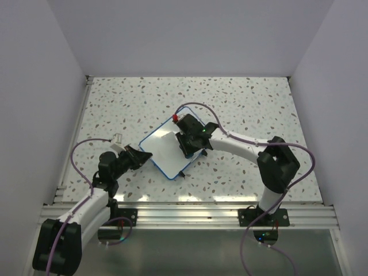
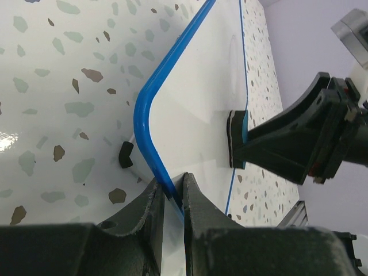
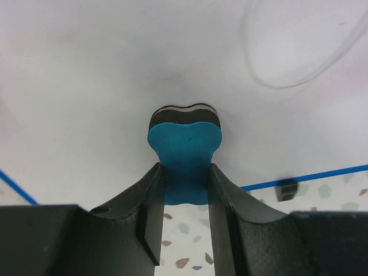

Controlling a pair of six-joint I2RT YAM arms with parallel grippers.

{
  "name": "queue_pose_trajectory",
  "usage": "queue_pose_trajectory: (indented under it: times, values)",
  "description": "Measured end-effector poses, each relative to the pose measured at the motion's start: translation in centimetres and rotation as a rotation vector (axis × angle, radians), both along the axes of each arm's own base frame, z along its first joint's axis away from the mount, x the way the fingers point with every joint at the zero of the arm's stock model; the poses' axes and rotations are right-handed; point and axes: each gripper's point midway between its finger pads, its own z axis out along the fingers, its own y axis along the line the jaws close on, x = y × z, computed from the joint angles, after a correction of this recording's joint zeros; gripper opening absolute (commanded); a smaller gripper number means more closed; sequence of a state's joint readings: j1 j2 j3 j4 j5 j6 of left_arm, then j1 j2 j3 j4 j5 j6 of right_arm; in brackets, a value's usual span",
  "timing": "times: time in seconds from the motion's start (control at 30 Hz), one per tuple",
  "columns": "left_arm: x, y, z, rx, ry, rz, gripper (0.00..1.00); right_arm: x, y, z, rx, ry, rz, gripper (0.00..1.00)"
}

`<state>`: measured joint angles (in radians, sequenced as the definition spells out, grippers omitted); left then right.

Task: Erase the whiteboard

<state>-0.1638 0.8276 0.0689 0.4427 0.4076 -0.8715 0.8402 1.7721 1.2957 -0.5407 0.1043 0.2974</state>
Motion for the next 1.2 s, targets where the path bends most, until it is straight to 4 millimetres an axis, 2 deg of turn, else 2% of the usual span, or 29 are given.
queue_pose_trajectory:
  times: [0.13, 0.23, 0.43, 0.6, 0.83, 0.97, 1.2]
  values:
    - [0.0, 0.0, 0.0, -0.001, -0.001, 0.0, 0.0, -2.9, 1.9, -0.1, 0.017, 0.011, 0.054, 0.0]
    - [0.0, 0.0, 0.0, -0.001, -0.002, -0.001, 0.0, -4.2, 2.5, -0.2, 0.029, 0.024, 0.074, 0.0]
    - [0.0, -0.1, 0.0, -0.002, -0.001, -0.004, 0.0, -4.1, 2.0, -0.3, 0.026, 0.026, 0.056, 0.0]
    - [0.0, -0.1, 0.0, -0.002, -0.001, -0.004, 0.0, -2.0, 0.3, -0.3, 0.023, 0.022, 0.001, 0.0]
    - [0.0, -0.1, 0.0, -0.002, -0.002, -0.005, 0.0, 3.0, -2.3, 0.1, 0.016, 0.009, -0.092, 0.0]
    - [0.0, -0.1, 0.1, -0.003, -0.004, -0.005, 0.0, 5.1, -3.0, 0.4, 0.011, -0.001, -0.12, 0.0]
    - [0.0, -0.1, 0.0, -0.003, -0.002, -0.007, 0.0, 7.4, -3.5, 0.9, -0.001, -0.008, -0.138, 0.0]
